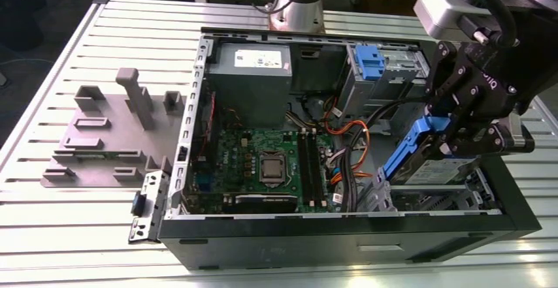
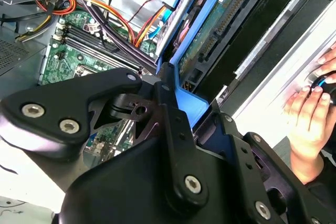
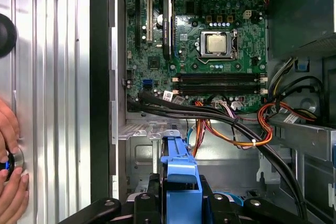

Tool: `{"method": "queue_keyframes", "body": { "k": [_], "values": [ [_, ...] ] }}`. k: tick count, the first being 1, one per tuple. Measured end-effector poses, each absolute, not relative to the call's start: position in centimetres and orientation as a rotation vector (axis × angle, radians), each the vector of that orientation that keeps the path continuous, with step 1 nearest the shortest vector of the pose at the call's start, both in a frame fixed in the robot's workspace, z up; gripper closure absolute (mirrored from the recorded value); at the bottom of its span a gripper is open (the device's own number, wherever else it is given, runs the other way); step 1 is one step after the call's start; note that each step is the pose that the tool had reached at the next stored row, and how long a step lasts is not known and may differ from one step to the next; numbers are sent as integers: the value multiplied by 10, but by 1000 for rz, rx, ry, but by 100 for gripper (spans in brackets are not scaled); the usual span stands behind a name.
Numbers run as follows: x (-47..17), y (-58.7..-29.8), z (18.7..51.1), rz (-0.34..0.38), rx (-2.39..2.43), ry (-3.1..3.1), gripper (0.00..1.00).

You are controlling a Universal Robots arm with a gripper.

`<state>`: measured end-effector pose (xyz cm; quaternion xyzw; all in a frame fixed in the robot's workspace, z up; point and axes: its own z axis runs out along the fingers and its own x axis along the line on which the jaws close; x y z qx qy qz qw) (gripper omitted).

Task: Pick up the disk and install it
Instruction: 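Insert the disk into the insertion slot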

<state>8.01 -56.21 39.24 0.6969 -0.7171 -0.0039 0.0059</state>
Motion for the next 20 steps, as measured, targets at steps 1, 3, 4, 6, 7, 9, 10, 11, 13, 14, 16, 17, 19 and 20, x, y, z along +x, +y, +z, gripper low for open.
{"method": "queue_keyframes", "body": {
  "k": [1, 3, 4, 6, 7, 9, 10, 11, 13, 14, 16, 17, 19, 20],
  "values": [
    [80, -562, 392, -12, 2181, -2244, 64],
    [80, -562, 392, -12, 2181, -2245, 64],
    [80, -562, 392, -12, 2181, -2245, 64],
    [80, -562, 392, -12, 2181, -2245, 64],
    [80, -562, 392, -12, 2181, -2245, 64],
    [80, -562, 392, -12, 2181, -2245, 64],
    [80, -562, 392, -12, 2181, -2245, 64],
    [80, -562, 392, -12, 2181, -2245, 64],
    [80, -562, 392, -12, 2181, -2245, 64],
    [80, -562, 392, -12, 2181, -2245, 64],
    [80, -562, 392, -12, 2181, -2244, 62],
    [80, -562, 392, -12, 2181, -2244, 56],
    [80, -562, 392, -12, 2181, -2244, 56],
    [80, -562, 392, -11, 2181, -2244, 56]
  ]
}}
